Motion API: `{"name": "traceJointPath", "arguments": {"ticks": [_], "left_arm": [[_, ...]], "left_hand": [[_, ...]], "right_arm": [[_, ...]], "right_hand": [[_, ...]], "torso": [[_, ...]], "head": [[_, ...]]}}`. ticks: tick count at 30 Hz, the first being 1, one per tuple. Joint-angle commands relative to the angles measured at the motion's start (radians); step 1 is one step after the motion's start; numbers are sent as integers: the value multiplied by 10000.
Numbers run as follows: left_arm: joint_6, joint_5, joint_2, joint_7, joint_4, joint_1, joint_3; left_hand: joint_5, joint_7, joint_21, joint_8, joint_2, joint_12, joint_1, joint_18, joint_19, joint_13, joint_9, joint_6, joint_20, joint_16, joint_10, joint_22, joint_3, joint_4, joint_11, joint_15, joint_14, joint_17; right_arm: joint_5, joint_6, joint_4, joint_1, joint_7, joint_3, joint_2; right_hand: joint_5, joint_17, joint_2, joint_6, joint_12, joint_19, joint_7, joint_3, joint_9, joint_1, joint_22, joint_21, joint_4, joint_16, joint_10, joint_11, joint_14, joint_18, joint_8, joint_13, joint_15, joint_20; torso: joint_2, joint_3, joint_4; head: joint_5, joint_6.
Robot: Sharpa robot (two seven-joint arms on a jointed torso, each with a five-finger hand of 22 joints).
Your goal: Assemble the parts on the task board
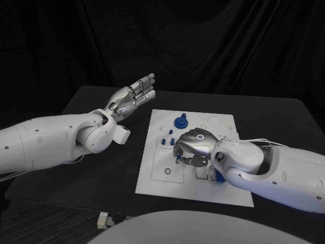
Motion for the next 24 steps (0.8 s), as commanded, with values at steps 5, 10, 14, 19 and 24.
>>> {"name": "traceJointPath", "arguments": {"ticks": [5,10,14,19,24], "left_arm": [[133,70,22,167,27,-16,11],[165,70,27,165,16,-19,11],[188,70,32,155,10,-22,11],[211,70,31,142,6,-26,11],[221,70,36,133,-15,-29,11]], "left_hand": [[72,14,-24,27,4,36,127,116,-20,12,10,56,66,5,-12,13,22,-22,-26,83,-1,0],[91,16,-22,27,5,32,148,120,-18,11,9,54,76,15,-13,18,26,-24,-23,92,4,3],[102,17,-21,25,7,31,162,123,-17,11,8,46,84,19,-14,21,29,-25,-23,99,6,4],[102,17,-21,25,7,31,162,123,-17,11,8,46,84,19,-14,21,29,-25,-23,99,6,4],[110,20,-18,25,6,32,181,127,-13,11,9,50,96,25,-15,32,30,-26,-24,110,9,6]], "right_arm": [[-130,66,-84,-72,-170,7,77],[-130,101,-136,-132,-174,7,113],[-130,109,-170,-176,-164,7,139],[-129,183,-182,-208,-163,7,163],[-129,250,-180,-218,-180,7,168]], "right_hand": [[-57,977,29,26,-13,-50,34,20,0,-57,1831,-59,-62,-55,27,-3,633,57,67,-18,-47,-9],[-57,977,29,26,-13,-50,34,20,0,-57,1831,-59,-62,-55,27,-3,633,57,67,-18,-47,-9],[-65,971,35,25,-13,-51,36,23,4,-57,1832,-57,-68,-58,32,-3,631,56,67,-19,-47,-9],[-71,946,38,21,-14,-60,37,25,7,-56,1826,-75,-74,-70,35,-3,624,60,65,-20,-46,-8],[-77,941,40,8,-19,-67,40,29,9,-53,1822,-88,-84,-74,31,-1,621,63,59,-24,-45,-8]], "torso": [[2,9,-3],[2,5,-3],[1,5,-5],[4,8,-7],[6,5,-5]], "head": [[-8,-1],[-8,-1],[5,-1],[-8,-1],[-32,-1]]}}
